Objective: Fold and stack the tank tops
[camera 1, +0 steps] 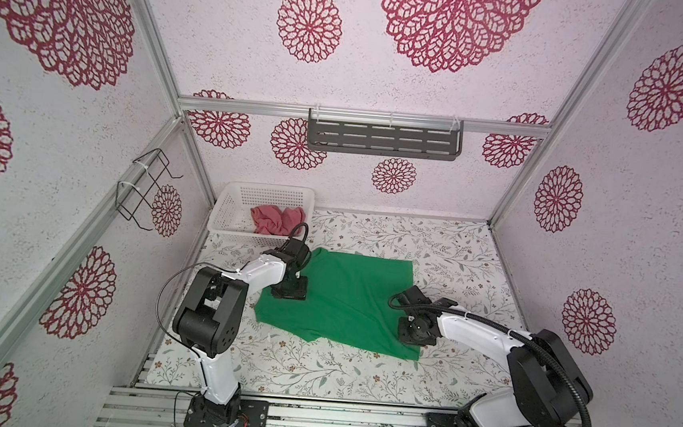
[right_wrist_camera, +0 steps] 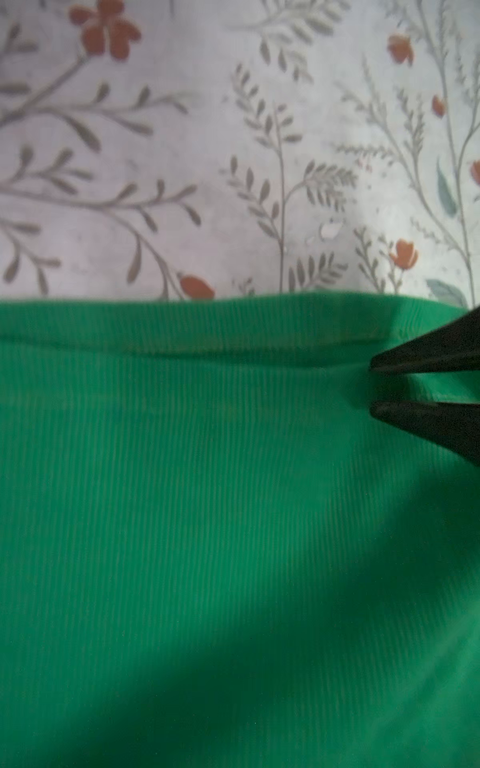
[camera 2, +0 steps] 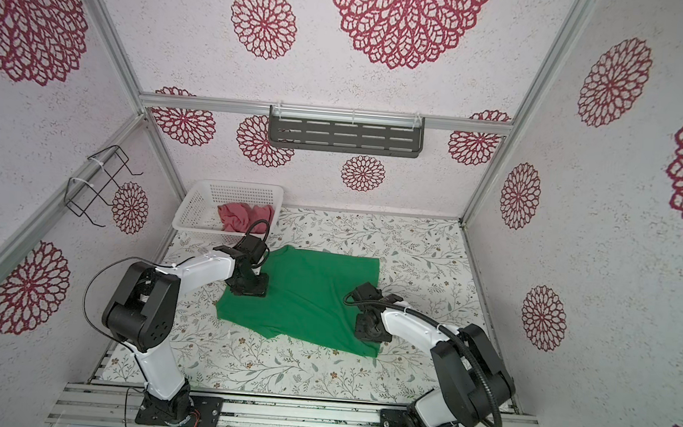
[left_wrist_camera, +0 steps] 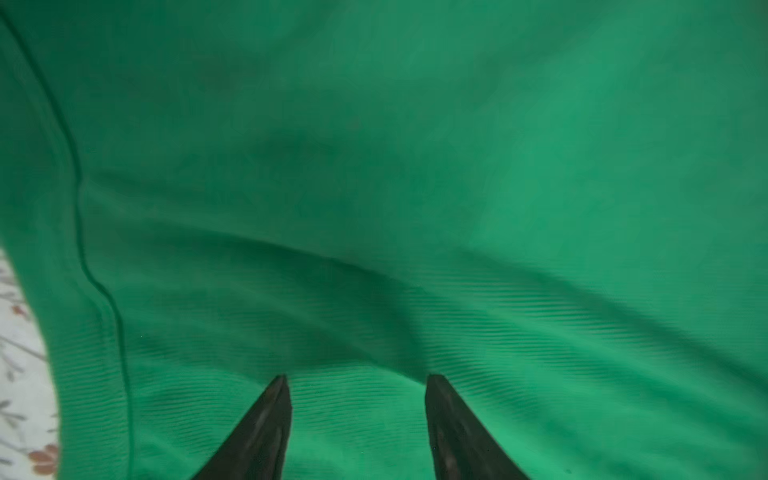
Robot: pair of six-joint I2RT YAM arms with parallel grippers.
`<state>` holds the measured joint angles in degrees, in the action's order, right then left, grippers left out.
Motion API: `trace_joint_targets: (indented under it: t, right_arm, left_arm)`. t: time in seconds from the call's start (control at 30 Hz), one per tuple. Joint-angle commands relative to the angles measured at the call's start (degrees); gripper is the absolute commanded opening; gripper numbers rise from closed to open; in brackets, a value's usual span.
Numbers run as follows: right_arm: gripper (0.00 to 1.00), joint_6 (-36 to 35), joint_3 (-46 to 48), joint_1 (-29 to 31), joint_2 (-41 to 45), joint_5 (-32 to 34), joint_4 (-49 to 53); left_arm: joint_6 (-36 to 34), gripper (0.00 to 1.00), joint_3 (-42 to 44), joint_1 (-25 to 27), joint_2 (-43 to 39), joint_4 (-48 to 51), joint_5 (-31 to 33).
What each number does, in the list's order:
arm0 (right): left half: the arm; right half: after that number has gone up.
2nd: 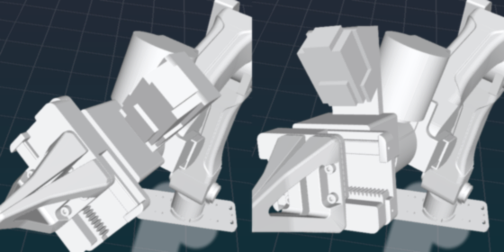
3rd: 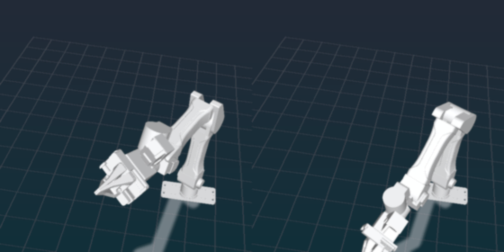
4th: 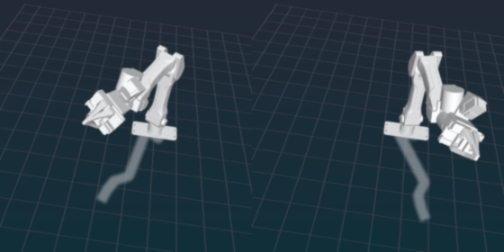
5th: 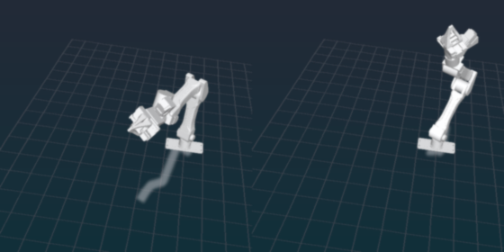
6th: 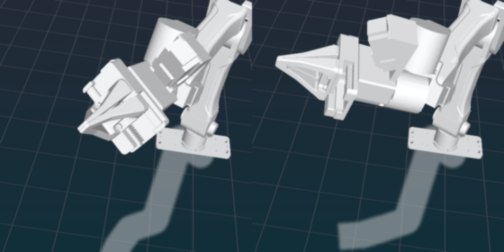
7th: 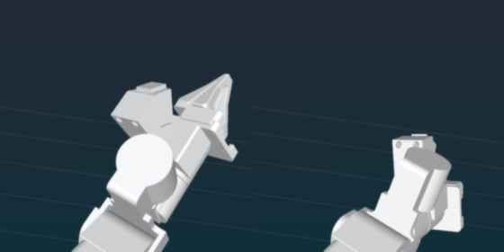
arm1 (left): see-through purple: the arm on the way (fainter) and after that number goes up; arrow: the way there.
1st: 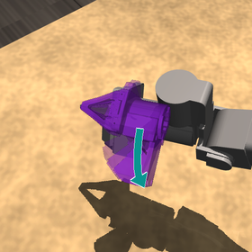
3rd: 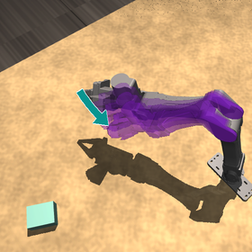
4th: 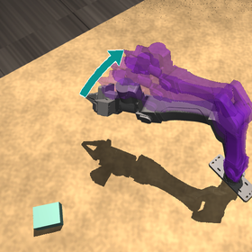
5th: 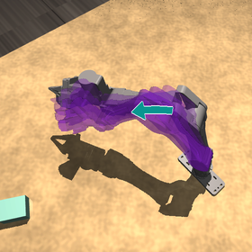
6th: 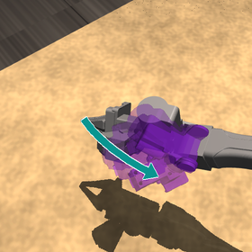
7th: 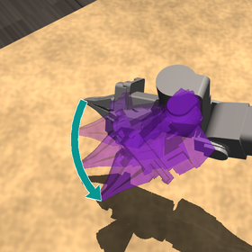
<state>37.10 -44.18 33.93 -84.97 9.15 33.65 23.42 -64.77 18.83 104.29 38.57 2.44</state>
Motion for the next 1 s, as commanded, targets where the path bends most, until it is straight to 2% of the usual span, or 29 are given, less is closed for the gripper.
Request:
trace_joint_targets:
  t: [0.0, 0.13, 0.23, 0.4, 0.53, 0.7, 0.8, 0.97]
  right_arm:
    - [0.18, 0.06, 1.04, -3.51, 2.02, 7.68, 3.61]
    - [0.2, -1.12, 1.21, -7.26, 7.02, 8.54, 5.03]
    - [0.27, -3.61, -0.97, -7.46, 11.75, 3.27, 4.87]
    - [0.27, -2.12, -3.8, -1.15, 13.08, -6.67, 3.2]
    - [0.27, -0.58, -3.58, 2.98, 8.37, -9.67, 0.65]
    - [0.3, 0.92, -1.48, 4.18, 4.35, -7.8, 1.19]
    - [0.29, 2.27, -0.02, 3.85, 4.08, -0.78, 5.28]
    - [0.29, 2.1, 5.4, -2.48, 7.15, 4.62, 6.11]
  left_arm:
    - [0.4, 0.56, 0.58, -2.8, -0.01, -1.13, 0.23]
    - [-0.89, 0.55, -0.7, -4.94, 0.06, -0.16, 1.2]
    - [-1.54, 0.55, -3.57, -4.5, -0.3, 1.37, 0.74]
    - [-0.24, 0.54, -7.32, 0.23, -2.45, 4.32, 0.86]
    - [2.59, 0.54, -7.92, 5.94, -2.56, 3.31, -2.25]
    - [5.93, 0.53, -4.74, 10.39, -0.92, 0.2, -6.09]
    - [6.36, 0.53, -1.48, 11.31, -0.49, 0.18, -6.29]
    - [4.03, 0.54, 1.97, 10.03, -0.76, 2.43, -4.19]
